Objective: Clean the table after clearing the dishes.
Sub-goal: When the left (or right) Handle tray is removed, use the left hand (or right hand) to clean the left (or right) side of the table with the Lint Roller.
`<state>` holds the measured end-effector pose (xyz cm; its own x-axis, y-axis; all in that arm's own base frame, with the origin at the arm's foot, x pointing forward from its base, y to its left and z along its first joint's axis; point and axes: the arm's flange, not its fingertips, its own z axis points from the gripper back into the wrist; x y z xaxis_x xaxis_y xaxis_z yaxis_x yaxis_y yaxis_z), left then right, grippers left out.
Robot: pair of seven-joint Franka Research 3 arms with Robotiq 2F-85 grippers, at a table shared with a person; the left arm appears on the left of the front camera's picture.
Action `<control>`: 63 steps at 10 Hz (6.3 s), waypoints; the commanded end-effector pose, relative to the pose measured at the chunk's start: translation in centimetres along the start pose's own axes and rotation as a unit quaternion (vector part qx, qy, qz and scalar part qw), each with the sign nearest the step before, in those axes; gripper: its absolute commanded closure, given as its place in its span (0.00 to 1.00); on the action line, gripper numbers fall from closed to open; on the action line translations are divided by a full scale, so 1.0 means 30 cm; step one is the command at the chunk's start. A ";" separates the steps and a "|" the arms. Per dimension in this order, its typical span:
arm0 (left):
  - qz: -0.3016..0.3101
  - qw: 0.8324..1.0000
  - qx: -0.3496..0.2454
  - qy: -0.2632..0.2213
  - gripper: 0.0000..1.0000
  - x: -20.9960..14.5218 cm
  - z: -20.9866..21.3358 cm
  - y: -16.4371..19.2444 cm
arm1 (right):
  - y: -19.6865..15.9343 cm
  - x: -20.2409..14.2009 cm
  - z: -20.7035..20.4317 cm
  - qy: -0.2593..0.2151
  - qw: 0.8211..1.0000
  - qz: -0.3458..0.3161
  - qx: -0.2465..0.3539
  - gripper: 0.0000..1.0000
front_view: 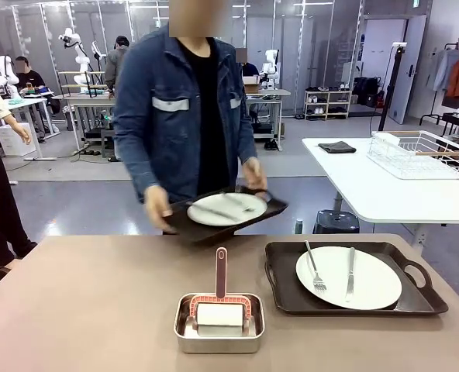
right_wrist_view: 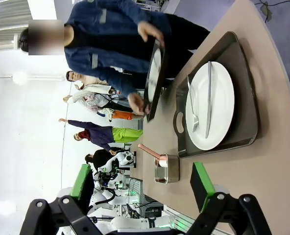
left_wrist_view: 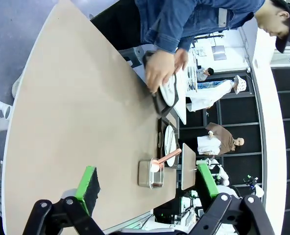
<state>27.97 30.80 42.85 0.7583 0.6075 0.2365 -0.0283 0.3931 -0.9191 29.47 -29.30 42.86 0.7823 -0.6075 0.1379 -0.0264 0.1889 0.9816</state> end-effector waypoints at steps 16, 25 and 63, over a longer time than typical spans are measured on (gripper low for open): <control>-0.537 0.689 0.169 0.456 0.00 -0.448 -1.617 -1.114 | 0.006 0.000 0.000 0.002 1.000 0.007 0.005 0.00; -0.590 0.496 0.149 0.619 0.00 -0.814 -1.850 -1.133 | 0.006 0.000 0.000 0.002 1.000 0.007 0.005 0.00; -0.470 0.692 0.209 0.506 0.92 -0.577 -1.587 -1.254 | 0.006 0.000 0.000 0.002 1.000 0.007 0.005 0.00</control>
<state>49.05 -31.63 59.14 0.4971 -0.8638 0.0818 0.8355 0.4511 -0.3139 29.52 -29.34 42.83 0.7828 -0.6068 0.1378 -0.0267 0.1885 0.9817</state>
